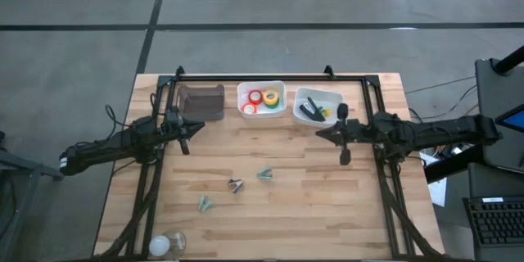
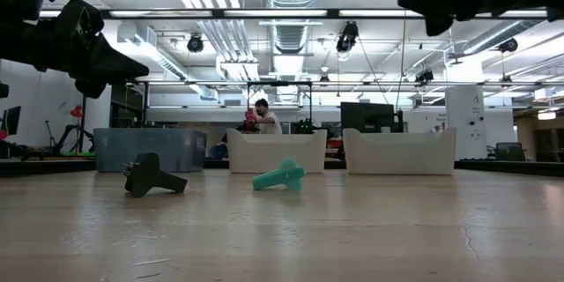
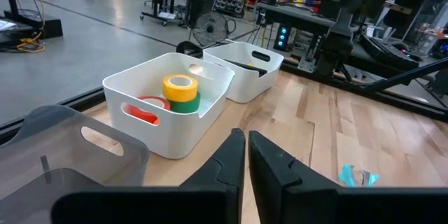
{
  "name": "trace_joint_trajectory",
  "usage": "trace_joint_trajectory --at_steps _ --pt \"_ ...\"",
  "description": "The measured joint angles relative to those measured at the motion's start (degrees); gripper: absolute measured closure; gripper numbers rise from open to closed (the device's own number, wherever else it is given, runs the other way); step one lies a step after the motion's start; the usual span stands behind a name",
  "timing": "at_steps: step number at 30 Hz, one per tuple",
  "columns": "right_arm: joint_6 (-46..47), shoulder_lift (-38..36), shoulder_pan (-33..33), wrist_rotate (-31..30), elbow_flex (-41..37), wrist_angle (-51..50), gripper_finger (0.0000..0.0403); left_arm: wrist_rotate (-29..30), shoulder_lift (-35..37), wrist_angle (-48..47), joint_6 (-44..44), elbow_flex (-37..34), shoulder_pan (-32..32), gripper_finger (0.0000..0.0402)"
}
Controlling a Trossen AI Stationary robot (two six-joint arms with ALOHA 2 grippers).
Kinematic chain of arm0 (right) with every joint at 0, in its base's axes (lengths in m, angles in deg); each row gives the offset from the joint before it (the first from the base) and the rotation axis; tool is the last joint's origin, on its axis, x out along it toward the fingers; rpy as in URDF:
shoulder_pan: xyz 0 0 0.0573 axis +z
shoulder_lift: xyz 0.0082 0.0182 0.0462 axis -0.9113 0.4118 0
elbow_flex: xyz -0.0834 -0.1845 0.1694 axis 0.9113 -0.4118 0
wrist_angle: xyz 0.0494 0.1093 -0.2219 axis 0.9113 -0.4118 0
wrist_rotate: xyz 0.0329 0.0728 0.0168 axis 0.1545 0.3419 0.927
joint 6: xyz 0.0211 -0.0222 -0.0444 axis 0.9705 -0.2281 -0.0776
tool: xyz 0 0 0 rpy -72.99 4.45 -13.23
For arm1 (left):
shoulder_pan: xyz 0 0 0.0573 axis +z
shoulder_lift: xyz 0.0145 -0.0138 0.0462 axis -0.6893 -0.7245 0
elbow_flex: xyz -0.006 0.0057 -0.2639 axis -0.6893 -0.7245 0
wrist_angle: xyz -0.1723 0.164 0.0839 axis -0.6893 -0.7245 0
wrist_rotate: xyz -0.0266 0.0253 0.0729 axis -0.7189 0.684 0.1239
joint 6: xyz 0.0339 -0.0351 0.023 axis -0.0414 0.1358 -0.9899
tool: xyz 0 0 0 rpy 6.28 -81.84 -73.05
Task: Pick and place Stapler, Stapler remover, tape
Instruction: Put the top right blue staple remover into the black bin
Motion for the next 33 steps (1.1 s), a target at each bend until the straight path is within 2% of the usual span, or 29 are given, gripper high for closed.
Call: trace_joint_trajectory --at_steps 6,10,15,23,27,33 --pt "0.2 -8.3 0.0 -0.1 -3.6 -2.2 0.0394 0.0 0.0 0.0 0.0 0.0 0.0 0.0376" --pt "0.3 -10.9 0.0 -0.1 -6.4 -3.9 0.0394 0.0 0.0 0.0 0.0 0.0 0.0 0.0378" --pt "1.8 -11.9 0.0 -0.1 -9.4 -7.9 0.0394 0.0 0.0 0.0 0.0 0.0 0.0 0.0376" --pt "10.6 -11.8 0.0 0.4 -15.1 -9.2 0.0394 0.0 0.0 0.0 0.0 0.0 0.0 0.0378" --pt "11.9 -12.2 0.0 0.5 -19.0 -5.0 0.0394 0.0 0.0 0.0 0.0 0.0 0.0 0.0376" --pt "11.7 -13.6 0.4 2.2 -19.0 -2.2 0.0394 0.0 0.0 0.0 0.0 0.0 0.0 0.0378"
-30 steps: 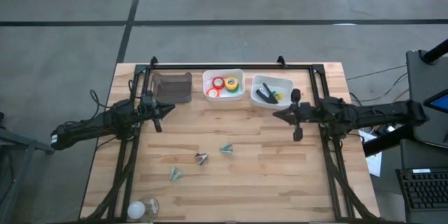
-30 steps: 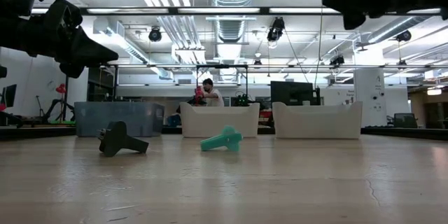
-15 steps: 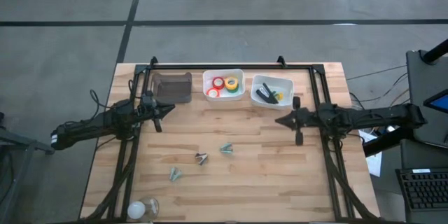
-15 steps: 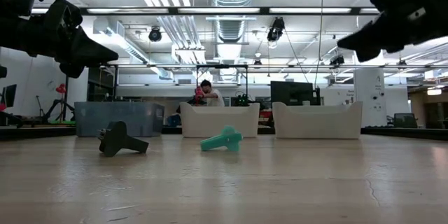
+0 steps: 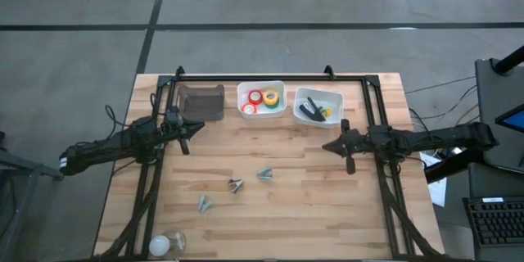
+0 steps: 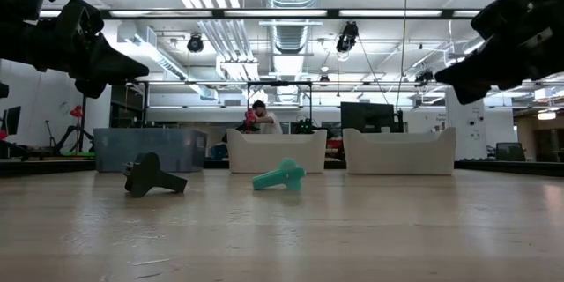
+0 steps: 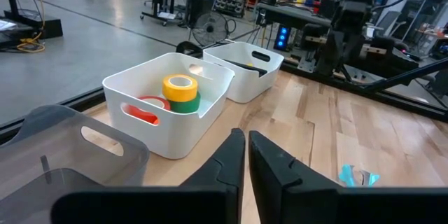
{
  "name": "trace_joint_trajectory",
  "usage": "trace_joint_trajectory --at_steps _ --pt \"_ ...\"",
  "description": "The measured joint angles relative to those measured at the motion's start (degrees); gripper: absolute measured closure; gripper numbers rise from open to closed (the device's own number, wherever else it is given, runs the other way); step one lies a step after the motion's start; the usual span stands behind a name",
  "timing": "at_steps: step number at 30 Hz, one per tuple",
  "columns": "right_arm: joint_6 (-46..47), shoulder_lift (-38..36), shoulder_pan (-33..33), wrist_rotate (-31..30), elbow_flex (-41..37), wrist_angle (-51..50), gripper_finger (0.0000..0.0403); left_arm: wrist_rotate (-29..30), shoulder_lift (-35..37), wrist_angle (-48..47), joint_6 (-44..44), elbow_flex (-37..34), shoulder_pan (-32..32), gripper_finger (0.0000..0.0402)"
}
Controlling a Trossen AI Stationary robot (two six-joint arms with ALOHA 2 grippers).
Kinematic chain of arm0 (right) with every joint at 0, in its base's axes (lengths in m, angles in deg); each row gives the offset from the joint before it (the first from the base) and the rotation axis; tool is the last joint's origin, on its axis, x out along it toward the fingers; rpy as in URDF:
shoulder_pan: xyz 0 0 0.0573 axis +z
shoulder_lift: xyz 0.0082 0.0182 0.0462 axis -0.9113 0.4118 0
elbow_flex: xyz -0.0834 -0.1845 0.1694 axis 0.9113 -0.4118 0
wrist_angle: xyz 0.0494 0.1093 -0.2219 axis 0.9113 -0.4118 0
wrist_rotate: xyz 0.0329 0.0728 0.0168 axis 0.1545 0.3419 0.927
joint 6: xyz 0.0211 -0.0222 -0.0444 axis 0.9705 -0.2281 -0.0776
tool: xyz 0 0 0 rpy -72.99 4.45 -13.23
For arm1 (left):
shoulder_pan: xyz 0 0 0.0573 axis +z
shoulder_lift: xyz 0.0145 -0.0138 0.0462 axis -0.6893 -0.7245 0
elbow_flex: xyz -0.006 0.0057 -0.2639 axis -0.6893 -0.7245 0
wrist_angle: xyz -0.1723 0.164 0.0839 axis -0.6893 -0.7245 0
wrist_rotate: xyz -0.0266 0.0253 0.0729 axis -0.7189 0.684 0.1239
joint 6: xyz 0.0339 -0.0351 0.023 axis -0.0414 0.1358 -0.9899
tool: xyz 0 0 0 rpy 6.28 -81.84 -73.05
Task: Pick and place Stapler, Stapler remover, tape
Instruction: Put the top right blue staple remover into the black bin
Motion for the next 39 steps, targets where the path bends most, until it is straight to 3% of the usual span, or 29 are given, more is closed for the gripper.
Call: trace_joint_trajectory --at_steps 9,13,19,39 --pt "-2.7 -7.6 0.0 1.0 0.9 -1.0 0.0394 0.0 0.0 0.0 0.0 0.0 0.0 0.0378" --pt "-5.1 -11.6 0.0 0.4 1.0 -6.7 0.0394 0.0 0.0 0.0 0.0 0.0 0.0 0.0376" --pt "1.3 -15.8 0.0 -0.9 1.0 -14.5 0.0394 0.0 0.0 0.0 0.0 0.0 0.0 0.0378" --pt "4.2 -15.0 0.0 -0.7 1.0 -14.5 0.0394 0.0 0.0 0.0 0.0 0.0 0.0 0.0378"
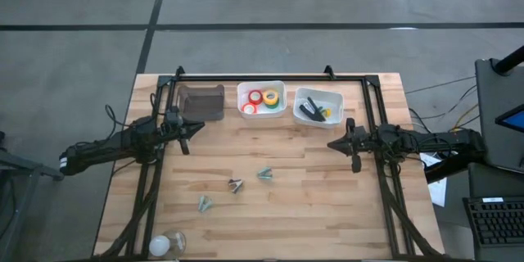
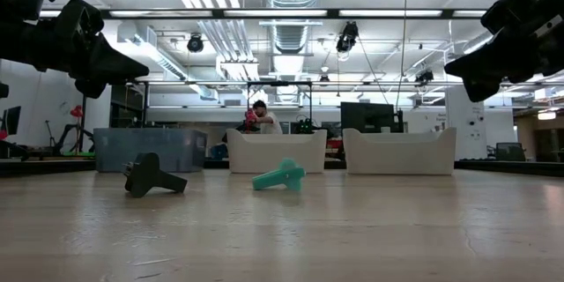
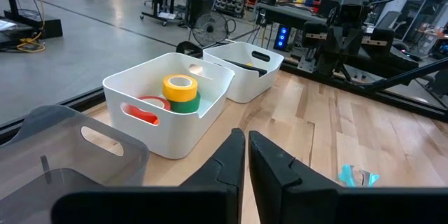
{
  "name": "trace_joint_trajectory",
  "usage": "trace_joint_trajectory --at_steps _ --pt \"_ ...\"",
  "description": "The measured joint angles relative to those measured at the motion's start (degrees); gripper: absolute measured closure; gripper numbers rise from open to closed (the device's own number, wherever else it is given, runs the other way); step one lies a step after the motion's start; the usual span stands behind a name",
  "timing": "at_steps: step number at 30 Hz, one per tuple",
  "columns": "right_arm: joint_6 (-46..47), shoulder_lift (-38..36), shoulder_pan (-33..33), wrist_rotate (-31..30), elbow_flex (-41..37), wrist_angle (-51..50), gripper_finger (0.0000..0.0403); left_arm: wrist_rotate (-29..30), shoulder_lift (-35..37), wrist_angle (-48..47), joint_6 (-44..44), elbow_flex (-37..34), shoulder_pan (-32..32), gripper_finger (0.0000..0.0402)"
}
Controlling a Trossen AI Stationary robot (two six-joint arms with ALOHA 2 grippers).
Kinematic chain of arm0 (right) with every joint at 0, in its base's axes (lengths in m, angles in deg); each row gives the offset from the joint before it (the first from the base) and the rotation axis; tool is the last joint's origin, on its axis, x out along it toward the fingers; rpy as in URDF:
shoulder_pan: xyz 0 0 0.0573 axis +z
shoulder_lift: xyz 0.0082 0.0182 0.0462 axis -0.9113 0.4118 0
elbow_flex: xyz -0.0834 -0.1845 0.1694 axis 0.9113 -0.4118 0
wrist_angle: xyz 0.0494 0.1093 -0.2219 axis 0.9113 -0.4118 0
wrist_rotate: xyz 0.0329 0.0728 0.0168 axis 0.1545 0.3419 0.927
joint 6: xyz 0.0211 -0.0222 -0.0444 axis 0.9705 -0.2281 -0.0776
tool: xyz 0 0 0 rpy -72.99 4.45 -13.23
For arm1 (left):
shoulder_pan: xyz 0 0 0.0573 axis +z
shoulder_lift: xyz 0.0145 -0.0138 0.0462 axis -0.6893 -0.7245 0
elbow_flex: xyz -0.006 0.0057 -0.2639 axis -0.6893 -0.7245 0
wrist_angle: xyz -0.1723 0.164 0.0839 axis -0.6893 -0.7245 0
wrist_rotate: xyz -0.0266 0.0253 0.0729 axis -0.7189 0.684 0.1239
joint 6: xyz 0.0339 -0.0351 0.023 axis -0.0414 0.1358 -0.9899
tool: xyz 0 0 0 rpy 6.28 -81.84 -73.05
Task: Pick and place Stapler, Stapler remover, tape
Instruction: Put the top right blue staple remover into the black bin
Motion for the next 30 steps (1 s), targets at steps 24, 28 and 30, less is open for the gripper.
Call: trace_joint_trajectory --at_steps 24,28,30 --pt "0.0 0.0 0.0 0.0 0.0 0.0 0.0394 0.7 0.0 2.2 -5.4 -0.4 0.0 0.0378" --pt "0.0 0.0 0.0 0.0 0.0 0.0 0.0394 3.2 0.0 13.0 -0.5 -1.3 0.0 0.0376" --pt "0.0 0.0 0.0 0.0 0.0 0.0 0.0394 4.4 0.1 21.1 1.1 -1.7 0.0 0.0377"
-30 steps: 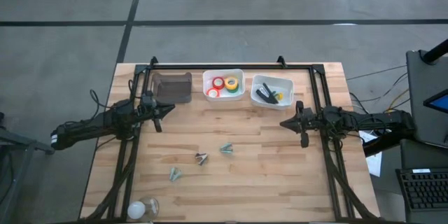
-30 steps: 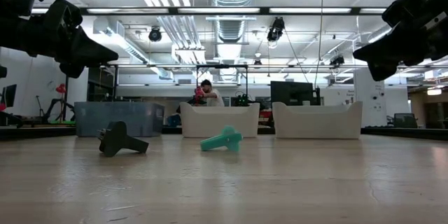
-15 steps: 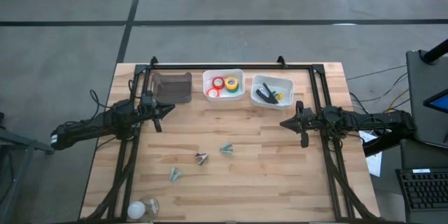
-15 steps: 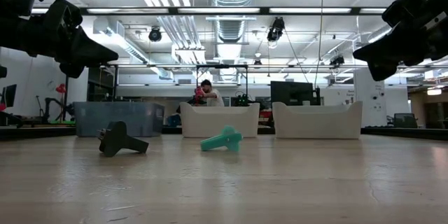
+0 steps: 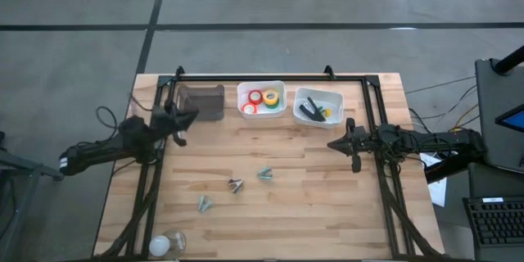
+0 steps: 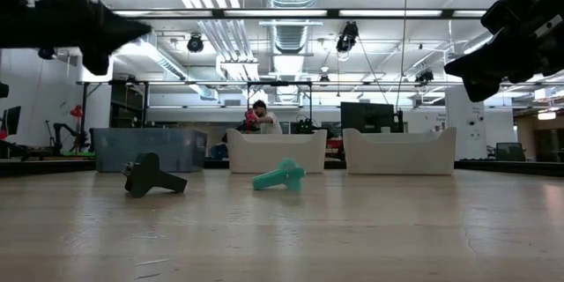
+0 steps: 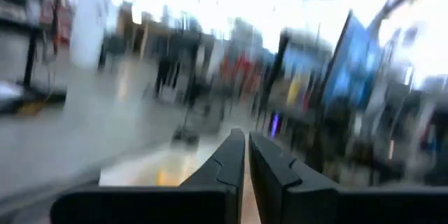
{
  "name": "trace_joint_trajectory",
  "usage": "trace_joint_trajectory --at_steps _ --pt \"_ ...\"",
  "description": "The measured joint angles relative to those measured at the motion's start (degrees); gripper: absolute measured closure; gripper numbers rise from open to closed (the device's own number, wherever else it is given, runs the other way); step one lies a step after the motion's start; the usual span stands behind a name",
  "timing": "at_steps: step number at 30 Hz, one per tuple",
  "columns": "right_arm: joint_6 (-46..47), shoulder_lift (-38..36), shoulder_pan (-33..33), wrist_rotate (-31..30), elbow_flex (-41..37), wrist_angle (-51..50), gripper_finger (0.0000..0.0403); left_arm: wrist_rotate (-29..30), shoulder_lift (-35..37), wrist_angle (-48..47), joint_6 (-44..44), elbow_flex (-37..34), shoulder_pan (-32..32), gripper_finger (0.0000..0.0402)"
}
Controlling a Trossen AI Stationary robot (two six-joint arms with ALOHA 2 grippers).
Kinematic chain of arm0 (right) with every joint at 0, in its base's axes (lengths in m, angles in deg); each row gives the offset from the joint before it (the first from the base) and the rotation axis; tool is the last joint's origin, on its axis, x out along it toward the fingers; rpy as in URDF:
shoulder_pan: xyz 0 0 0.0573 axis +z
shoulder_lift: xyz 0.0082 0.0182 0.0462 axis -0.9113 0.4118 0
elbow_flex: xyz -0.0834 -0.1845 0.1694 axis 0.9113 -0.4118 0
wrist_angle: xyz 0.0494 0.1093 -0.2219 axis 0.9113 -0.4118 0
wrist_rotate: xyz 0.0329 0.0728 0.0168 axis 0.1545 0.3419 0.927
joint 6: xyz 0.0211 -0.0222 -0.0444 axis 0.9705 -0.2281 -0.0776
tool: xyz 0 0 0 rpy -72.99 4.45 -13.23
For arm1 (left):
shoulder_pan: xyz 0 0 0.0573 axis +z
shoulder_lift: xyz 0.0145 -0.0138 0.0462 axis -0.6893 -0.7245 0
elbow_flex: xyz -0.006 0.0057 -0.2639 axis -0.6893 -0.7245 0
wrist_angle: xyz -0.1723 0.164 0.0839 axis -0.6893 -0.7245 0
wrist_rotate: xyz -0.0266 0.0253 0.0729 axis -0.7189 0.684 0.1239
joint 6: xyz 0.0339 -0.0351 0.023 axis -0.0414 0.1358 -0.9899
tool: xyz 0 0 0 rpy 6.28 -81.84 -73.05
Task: Pick and place Stapler, Stapler remover, tape
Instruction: Put the top right blue staple remover into the black bin
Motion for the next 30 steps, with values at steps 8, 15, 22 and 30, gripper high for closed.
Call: trace_joint_trajectory --at_steps 8,15,22,30 --pt "0.0 0.0 0.0 0.0 0.0 0.0 0.0394 7.1 -1.3 13.3 12.5 0.8 0.7 0.0385" --pt "0.0 0.0 0.0 0.0 0.0 0.0 0.0394 0.0 -13.8 11.2 20.7 0.3 -1.1 0.0353" --pt "0.0 0.0 0.0 0.0 0.0 0.0 0.0394 -0.3 -31.1 16.8 18.9 3.1 -6.1 0.0244" --pt "0.0 0.1 0.0 0.0 0.0 0.0 0.0394 0.0 -47.1 17.2 11.8 12.0 -12.8 0.0168"
